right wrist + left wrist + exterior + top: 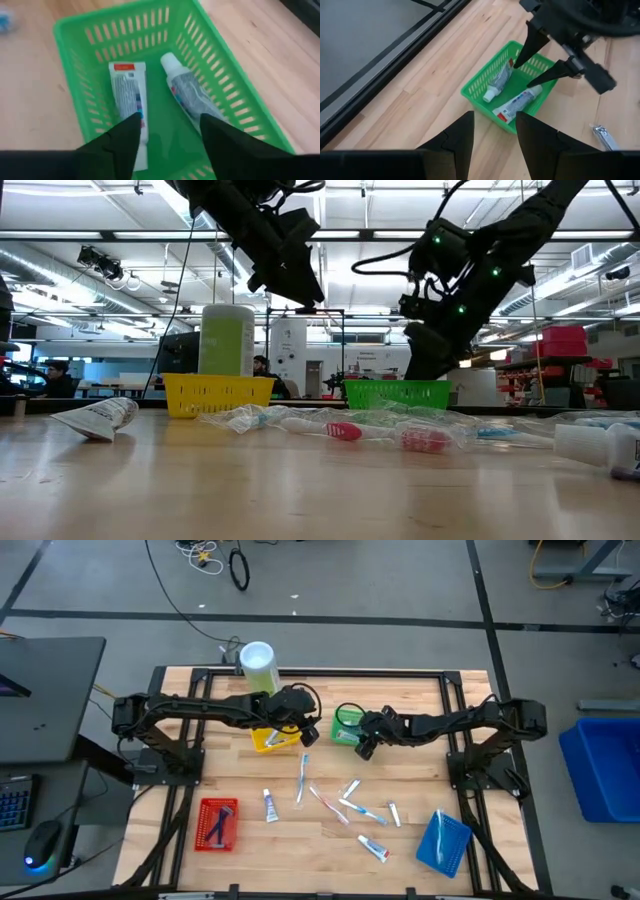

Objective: Pick & Place Travel size toiletries
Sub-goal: Put the blue toothbrush into the blue bin

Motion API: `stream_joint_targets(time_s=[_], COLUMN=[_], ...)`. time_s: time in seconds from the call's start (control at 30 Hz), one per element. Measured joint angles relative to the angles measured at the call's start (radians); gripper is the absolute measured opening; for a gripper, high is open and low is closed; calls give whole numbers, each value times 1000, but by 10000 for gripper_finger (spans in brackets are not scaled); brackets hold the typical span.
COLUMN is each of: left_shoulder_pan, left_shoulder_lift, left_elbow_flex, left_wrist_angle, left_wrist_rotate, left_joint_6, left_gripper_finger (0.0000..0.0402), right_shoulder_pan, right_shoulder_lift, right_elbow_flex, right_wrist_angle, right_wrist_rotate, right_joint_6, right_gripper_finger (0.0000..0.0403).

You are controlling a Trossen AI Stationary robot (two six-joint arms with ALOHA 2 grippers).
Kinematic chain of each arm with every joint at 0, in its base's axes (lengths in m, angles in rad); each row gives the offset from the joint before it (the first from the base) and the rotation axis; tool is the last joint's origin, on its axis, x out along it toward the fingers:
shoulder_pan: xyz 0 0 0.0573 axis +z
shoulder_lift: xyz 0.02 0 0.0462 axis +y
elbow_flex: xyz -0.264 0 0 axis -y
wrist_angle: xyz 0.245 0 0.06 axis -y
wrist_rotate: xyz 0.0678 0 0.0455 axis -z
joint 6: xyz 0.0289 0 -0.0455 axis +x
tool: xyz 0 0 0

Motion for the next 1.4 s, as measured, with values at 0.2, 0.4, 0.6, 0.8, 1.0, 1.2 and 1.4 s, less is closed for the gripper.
stream_joint_targets(time_s=[0.2,0.4,0.6,0.8,1.0,1.2,1.4], left_shoulder_pan=[0,0,0,0,0,0,0], left_shoulder_lift=[0,0,0,0,0,0,0], left_elbow_flex=[0,0,0,0,0,0,0], left_wrist_angle=[-5,-7,-7,-6,-6,-5,-4], left_wrist_rotate=[13,69,78,78,78,78,78], left_joint_6=[51,120,152,152,142,109,94], left_gripper_finger=[153,153,153,153,153,153,153], right_shoulder_pan=[34,141,320,503,639,679,683], right_shoulder_lift=[-65,-98,-93,-93,-41,89,197], right_elbow_flex=[105,176,151,129,122,122,122], right_wrist_angle=[-200,-316,-270,-203,-132,-133,-133], right_wrist_rotate=[-2,-99,-107,-86,49,53,33], right_joint_6=[17,129,288,505,569,584,543], right_gripper_finger=[256,254,238,241,239,227,222])
